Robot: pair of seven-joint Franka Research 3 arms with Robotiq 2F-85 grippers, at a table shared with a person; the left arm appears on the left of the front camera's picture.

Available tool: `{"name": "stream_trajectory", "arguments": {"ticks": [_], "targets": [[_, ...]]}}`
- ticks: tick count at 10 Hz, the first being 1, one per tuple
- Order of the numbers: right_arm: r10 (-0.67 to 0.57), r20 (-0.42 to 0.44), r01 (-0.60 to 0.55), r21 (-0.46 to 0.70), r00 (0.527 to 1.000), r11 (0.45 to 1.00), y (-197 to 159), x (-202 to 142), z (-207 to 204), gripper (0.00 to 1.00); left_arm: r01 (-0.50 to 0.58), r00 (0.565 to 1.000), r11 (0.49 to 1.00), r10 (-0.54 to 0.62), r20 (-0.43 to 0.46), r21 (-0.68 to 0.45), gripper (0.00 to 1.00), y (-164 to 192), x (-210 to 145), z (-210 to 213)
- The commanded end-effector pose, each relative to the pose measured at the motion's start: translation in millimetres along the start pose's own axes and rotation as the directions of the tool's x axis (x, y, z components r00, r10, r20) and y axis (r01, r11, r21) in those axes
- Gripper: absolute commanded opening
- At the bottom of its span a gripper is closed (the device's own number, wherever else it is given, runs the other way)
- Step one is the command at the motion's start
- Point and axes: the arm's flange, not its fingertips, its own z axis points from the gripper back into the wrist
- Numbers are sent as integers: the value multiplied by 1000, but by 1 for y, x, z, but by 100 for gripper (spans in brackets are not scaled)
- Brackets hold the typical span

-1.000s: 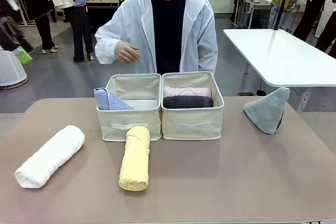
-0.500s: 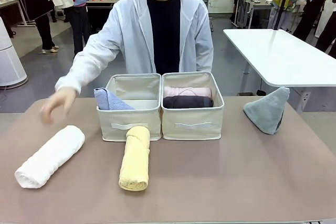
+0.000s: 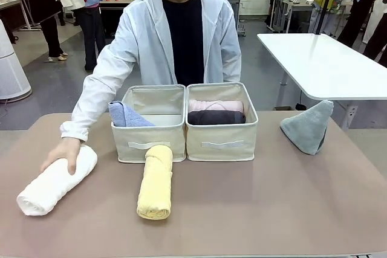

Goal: Sort the towels based on their folding style.
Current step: Pick up another triangle-folded towel from the table and place it in the left Fabric basket.

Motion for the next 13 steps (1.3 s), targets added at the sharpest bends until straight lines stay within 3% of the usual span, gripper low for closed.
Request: {"name": "stream_trajectory", "arguments": {"ticks": [1, 13], "targets": [[12, 23, -12, 21, 1000, 1000, -1, 0, -2, 100, -7, 1000, 1000, 7, 16, -1, 100, 1, -1, 5], [12, 23, -12, 21, 1000, 1000, -1, 0, -2, 100, -4, 1000, 1000, 4, 6, 3, 100, 1, -2, 3]]}}
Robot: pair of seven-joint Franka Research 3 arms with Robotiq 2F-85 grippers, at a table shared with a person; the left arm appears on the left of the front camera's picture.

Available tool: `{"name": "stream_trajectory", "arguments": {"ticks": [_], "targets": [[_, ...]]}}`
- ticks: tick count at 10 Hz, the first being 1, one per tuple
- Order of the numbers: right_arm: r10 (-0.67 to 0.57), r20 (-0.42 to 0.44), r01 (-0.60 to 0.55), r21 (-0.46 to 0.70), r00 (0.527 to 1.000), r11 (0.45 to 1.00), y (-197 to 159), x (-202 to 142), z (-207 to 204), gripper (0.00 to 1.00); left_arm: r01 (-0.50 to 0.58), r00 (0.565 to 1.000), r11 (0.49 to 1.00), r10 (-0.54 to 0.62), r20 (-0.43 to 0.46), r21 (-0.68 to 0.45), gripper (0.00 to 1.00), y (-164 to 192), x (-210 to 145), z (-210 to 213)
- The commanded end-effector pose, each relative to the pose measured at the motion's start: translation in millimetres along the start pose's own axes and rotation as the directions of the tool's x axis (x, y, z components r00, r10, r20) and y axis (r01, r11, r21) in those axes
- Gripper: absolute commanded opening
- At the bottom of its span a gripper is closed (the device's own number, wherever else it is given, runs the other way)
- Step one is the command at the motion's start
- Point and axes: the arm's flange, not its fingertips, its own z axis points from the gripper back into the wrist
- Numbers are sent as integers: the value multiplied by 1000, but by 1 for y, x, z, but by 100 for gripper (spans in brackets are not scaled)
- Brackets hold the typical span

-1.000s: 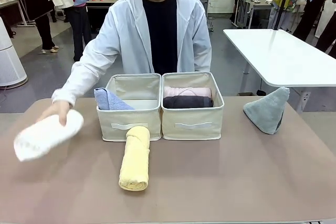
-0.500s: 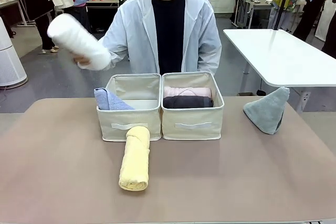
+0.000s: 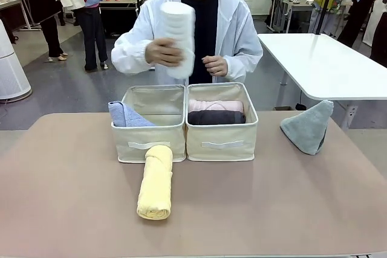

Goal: Sort the towels based on their folding style.
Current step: Pick up another triangle-folded towel from the table and place it in the left Fabric basket.

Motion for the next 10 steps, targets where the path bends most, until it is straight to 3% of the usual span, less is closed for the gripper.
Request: {"name": "stream_trajectory", "arguments": {"ticks": [1, 2, 4, 7, 9, 10], "targets": [[0, 0, 0, 0, 1000, 1000, 0, 0, 0, 100, 44, 993, 997, -37, 115, -66, 100, 3, -5, -2], [35, -110, -48, -117, 993, 992, 4, 19, -17, 100, 73, 982, 989, -49, 184, -129, 100, 3, -13, -12], [25, -258, -83, -219, 966, 972, 10, 44, -48, 100, 98, 969, 982, -57, 240, -163, 100, -3, -23, -34], [-13, -410, -116, -289, 912, 950, 2, 71, -115, 100, 135, 944, 990, -116, 309, -43, 100, -21, -33, -58], [-54, -502, -137, -335, 863, 932, -6, 76, -150, 100, 148, 945, 989, -138, 297, -11, 100, -25, -34, -61], [-79, -544, -156, -374, 835, 914, -13, 75, -170, 100, 122, 956, 989, -96, 278, -80, 100, -13, -32, -54]]}}
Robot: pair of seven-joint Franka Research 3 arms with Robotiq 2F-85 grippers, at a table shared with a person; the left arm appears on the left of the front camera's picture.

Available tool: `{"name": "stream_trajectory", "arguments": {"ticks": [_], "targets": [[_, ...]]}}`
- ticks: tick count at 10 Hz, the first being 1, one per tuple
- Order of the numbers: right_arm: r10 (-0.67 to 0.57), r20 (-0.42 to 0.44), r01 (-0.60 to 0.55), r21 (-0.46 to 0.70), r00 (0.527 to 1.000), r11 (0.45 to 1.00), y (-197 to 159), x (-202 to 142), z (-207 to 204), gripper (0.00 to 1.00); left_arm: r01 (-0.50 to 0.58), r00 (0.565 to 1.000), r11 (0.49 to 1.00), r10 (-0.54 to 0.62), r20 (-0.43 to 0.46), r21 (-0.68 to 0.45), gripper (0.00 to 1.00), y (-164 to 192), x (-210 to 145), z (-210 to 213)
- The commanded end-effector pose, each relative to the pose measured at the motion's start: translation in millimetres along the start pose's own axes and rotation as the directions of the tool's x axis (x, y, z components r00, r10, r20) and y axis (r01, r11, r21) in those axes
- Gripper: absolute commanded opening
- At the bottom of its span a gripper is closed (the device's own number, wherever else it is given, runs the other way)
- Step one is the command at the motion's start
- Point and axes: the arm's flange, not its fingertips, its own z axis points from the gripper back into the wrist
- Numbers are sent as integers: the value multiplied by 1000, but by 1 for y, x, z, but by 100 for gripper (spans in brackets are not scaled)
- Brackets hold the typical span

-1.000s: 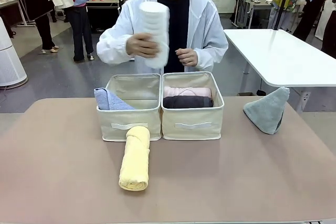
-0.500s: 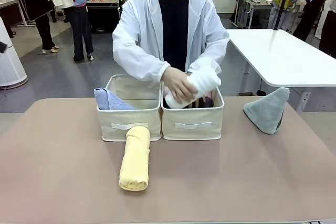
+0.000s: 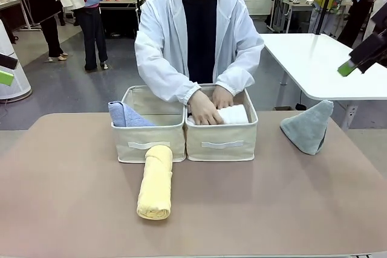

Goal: Sort the towels based on their folding style.
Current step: Pick up another triangle-folded towel from the table and place it in the left Fabric basket.

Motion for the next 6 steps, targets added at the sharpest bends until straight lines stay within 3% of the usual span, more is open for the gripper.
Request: {"name": "stream_trajectory", "arguments": {"ticks": [1, 2, 3, 6], "targets": [[-26, -89, 17, -100, 996, 995, -2, 18, -18, 100, -12, 1000, 1000, 12, -3, -27, 100, 6, -1, 0], [-24, -104, 11, -121, 994, 993, 0, 22, -27, 100, -12, 1000, 1000, 12, -3, -27, 100, 6, -1, 0], [-3, -47, 1, -40, 999, 999, -2, 7, -15, 100, -12, 1000, 1000, 12, -3, -27, 100, 6, -1, 0], [-3, -47, 1, -40, 999, 999, -2, 7, -15, 100, -12, 1000, 1000, 12, -3, -27, 100, 6, -1, 0]]}}
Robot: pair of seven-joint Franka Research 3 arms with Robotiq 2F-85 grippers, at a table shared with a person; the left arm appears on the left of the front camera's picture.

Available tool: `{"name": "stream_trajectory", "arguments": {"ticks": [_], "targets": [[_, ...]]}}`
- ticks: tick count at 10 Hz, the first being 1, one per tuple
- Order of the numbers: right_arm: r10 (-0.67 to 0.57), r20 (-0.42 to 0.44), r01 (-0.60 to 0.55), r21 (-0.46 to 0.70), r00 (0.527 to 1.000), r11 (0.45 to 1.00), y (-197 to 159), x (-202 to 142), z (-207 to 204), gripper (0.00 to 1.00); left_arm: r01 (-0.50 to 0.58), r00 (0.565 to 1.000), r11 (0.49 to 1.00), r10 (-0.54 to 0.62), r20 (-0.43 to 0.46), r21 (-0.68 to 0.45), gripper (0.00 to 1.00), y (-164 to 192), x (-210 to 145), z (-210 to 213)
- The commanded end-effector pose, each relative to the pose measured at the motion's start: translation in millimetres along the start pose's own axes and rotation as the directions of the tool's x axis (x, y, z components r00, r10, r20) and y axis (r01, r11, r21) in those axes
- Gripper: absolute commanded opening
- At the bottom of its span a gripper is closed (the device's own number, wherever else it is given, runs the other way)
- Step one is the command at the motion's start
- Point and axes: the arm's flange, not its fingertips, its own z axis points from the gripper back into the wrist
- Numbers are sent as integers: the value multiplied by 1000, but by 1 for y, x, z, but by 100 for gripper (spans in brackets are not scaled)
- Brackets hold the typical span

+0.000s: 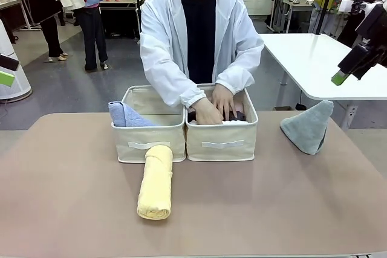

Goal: Sort the towels based on their folding style.
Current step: Pick up another triangle-folded towel from the table and place it in the left Fabric basket.

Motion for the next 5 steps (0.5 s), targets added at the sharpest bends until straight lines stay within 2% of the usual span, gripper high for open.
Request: {"name": "stream_trajectory", "arguments": {"ticks": [1, 3, 5], "targets": [[5, 6, -5, 21, 1000, 1000, 2, -1, 0, 100, -1, 1000, 1000, 1, 4, -8, 100, 1, 0, 3], [0, 3, 0, 3, 1000, 1000, 0, -1, 2, 100, -1, 1000, 1000, 1, 4, -8, 100, 1, 0, 3], [-125, -29, 121, -100, 992, 988, -15, 29, -31, 100, -1, 1000, 1000, 1, 4, -8, 100, 1, 0, 3]]}}
